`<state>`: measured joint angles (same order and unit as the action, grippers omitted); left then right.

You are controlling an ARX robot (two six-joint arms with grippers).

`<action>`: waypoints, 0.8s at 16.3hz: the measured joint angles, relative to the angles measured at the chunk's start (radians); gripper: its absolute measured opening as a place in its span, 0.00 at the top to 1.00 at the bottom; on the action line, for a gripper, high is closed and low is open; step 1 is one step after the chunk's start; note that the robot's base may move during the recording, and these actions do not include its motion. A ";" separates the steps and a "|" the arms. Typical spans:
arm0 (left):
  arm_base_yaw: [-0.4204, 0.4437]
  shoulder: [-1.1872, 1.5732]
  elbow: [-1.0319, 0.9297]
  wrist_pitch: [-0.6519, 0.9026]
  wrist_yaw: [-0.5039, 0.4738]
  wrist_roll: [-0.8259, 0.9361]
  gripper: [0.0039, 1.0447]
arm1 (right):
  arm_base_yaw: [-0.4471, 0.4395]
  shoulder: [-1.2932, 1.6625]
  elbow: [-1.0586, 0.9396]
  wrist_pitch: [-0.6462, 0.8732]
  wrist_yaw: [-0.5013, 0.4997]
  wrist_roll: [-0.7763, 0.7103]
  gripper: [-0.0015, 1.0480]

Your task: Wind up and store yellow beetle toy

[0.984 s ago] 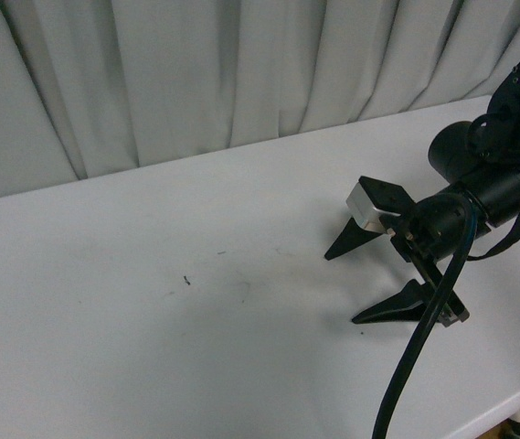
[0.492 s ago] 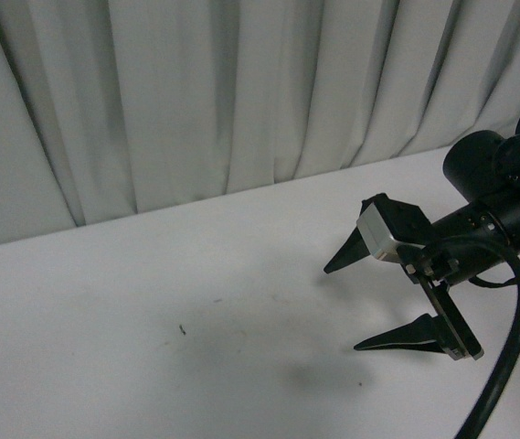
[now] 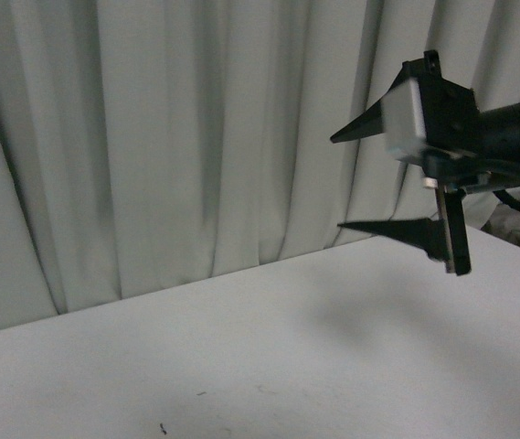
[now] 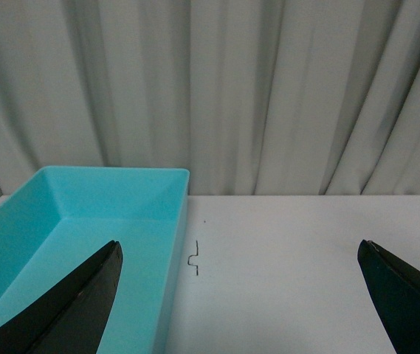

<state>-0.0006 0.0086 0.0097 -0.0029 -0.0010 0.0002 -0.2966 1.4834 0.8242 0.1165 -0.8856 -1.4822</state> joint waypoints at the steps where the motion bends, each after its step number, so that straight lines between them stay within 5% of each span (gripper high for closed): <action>1: 0.000 0.000 0.000 0.000 0.002 0.000 0.06 | 0.050 -0.105 -0.134 0.206 0.206 0.219 0.24; 4: 0.000 0.000 0.000 0.000 0.000 0.000 0.06 | 0.169 -0.391 -0.362 0.406 0.602 0.809 0.47; 7: 0.000 0.000 0.000 0.000 0.001 0.000 0.06 | 0.293 -0.718 -0.480 0.245 0.853 1.242 0.71; 10: 0.000 0.000 0.000 0.000 0.000 0.000 0.06 | 0.296 -0.966 -0.577 0.156 0.883 1.419 0.99; 13: 0.000 0.000 0.000 0.000 0.000 0.000 0.06 | 0.296 -1.037 -0.665 0.155 0.883 1.460 0.98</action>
<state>-0.0002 0.0086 0.0097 -0.0029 -0.0006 -0.0002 -0.0002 0.4465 0.1596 0.2718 -0.0025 -0.0223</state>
